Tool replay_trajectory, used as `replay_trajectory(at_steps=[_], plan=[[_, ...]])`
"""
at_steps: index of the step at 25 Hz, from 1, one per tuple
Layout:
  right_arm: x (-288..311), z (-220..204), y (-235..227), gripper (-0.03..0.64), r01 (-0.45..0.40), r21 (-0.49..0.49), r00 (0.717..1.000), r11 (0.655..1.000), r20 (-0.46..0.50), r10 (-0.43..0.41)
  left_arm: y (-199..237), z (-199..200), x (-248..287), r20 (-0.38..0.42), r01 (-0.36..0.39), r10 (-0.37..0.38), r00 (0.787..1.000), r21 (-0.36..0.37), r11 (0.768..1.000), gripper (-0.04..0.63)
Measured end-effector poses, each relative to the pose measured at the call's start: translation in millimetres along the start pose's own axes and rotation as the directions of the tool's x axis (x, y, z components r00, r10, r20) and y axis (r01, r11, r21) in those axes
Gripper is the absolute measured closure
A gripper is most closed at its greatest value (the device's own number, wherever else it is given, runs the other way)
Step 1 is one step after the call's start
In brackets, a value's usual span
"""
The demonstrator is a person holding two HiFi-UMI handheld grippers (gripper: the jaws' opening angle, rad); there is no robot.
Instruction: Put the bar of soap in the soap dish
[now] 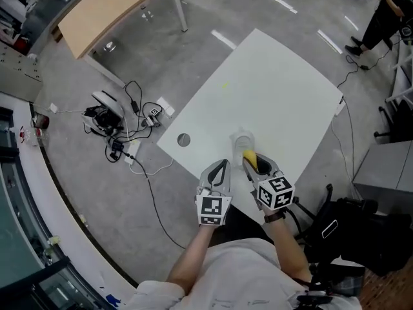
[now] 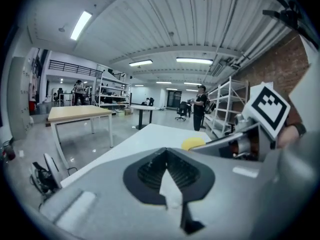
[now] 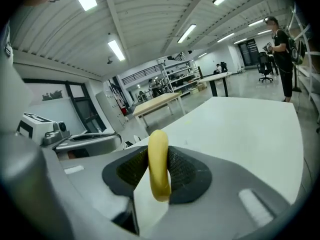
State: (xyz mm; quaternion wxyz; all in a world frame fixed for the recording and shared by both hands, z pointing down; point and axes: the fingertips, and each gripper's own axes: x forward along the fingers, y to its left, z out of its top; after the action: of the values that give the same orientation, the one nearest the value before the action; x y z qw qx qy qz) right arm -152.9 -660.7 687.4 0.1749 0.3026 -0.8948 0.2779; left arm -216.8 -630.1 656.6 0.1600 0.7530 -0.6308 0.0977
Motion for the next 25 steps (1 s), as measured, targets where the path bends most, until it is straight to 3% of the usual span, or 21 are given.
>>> replay_trajectory(at_steps=[12,18,25], plan=[[57,-27,-30,0.494,0.027,0.052,0.996,0.998,-0.092,-0.022,20,-40,16,-0.106,-0.026,0.021,0.994,-0.043,0.999,0.594],[72,-32,-31,0.494,-0.009,0.104,0.992,0.995,-0.123,0.022,24,-47,20,-0.130,-0.032,0.024,0.991,-0.058,0.998,0.594],[74,-38,-35,0.489,0.032,0.034,0.987,0.999,-0.160,-0.026,21,-44,23,-0.128,-0.016,0.008,0.992,-0.061,0.998,0.594]])
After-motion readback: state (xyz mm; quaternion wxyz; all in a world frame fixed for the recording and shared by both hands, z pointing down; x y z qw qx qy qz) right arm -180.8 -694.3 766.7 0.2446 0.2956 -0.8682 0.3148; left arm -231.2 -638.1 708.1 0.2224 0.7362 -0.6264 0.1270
